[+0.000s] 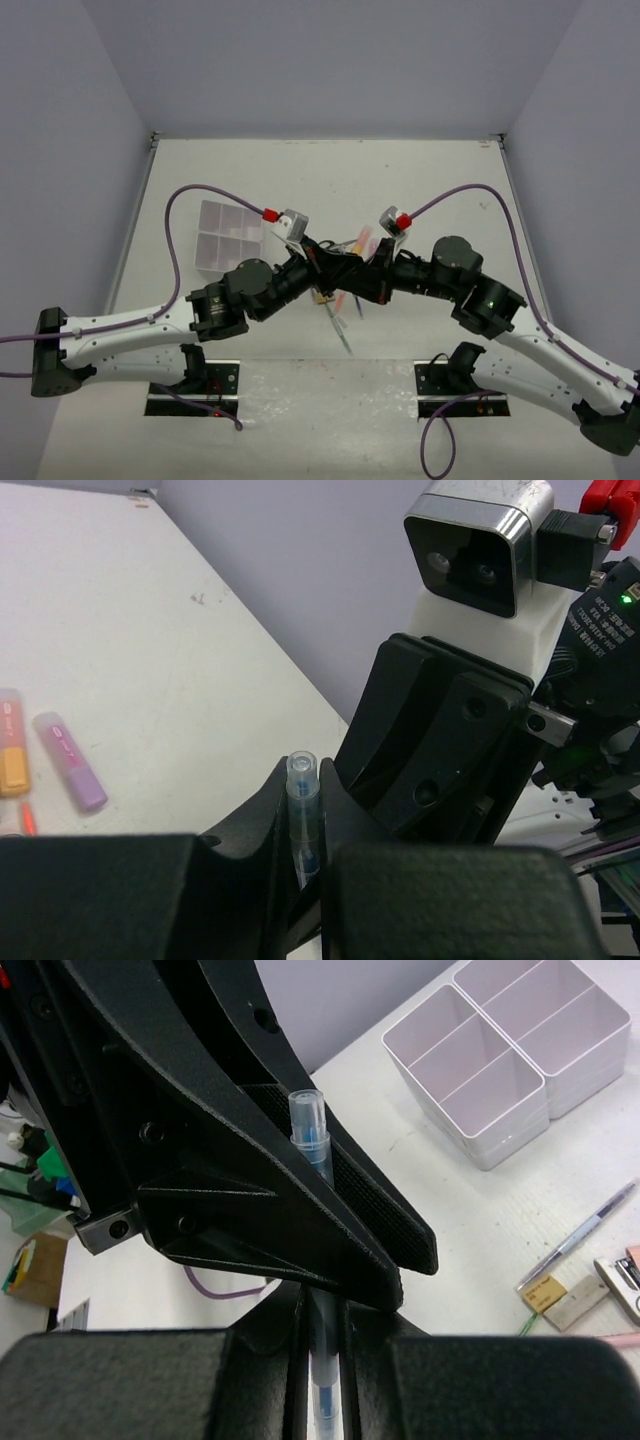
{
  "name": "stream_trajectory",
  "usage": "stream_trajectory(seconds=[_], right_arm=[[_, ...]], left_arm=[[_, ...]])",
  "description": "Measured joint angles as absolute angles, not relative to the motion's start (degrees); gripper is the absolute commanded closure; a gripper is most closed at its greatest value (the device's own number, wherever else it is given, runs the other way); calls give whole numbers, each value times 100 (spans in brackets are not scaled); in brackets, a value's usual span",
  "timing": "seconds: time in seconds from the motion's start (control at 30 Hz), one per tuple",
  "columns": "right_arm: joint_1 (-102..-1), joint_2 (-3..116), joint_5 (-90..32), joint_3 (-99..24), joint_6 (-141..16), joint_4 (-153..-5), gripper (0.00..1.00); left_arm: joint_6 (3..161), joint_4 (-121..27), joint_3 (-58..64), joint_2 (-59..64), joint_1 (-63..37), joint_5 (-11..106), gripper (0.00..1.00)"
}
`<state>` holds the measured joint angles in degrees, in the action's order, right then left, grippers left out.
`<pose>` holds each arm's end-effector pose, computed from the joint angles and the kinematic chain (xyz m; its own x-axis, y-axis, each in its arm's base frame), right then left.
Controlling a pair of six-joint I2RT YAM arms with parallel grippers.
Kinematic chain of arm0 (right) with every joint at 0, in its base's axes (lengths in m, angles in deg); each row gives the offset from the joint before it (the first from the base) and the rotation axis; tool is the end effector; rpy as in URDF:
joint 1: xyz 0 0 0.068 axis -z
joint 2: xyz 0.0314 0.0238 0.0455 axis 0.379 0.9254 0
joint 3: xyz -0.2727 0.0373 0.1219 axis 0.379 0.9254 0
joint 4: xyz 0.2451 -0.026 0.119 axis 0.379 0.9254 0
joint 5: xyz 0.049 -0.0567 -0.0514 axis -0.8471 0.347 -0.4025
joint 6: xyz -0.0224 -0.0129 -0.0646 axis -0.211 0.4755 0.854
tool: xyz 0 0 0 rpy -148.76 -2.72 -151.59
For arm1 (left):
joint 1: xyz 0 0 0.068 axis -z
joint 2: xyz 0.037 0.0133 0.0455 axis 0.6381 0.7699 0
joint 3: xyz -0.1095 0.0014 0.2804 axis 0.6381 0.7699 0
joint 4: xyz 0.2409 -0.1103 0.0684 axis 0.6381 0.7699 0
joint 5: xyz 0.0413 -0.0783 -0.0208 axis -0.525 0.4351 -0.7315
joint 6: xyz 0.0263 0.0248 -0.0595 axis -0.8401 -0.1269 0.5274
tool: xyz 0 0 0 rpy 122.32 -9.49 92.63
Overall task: Sort the stationery into containers
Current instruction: Place the pen in the storage box.
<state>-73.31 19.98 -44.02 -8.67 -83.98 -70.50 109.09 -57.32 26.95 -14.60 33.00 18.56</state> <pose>0.1035 0.1630 0.3739 -0.5194 0.0467 -0.8532 -0.8100 0.2910 0.5091 0.0961 -0.2406 0.3799 -0.4814 -0.4098 -0.7748 0.6224 0.4626 -0.6314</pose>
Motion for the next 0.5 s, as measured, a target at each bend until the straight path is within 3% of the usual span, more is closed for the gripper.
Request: stream_trajectory(seconds=[0.03,0.1,0.33,0.5], right_arm=[[-7334,1999,-4363,-862,-8367,-7042,54],[-7340,1999,-4216,-837,-8318,-7020,2],[-7360,1834,-3361,-695,-8288,-6760,1],[-7359,1080,-2767,-332,-8285,-6382,1]], left_arm=[[10878,-5714,2684,-1443,3301,1819,100],[10730,-5631,2653,-1395,3303,1702,100],[10004,-4831,2639,-1354,2934,718,100],[9602,-4316,2639,-1321,1680,-491,100]])
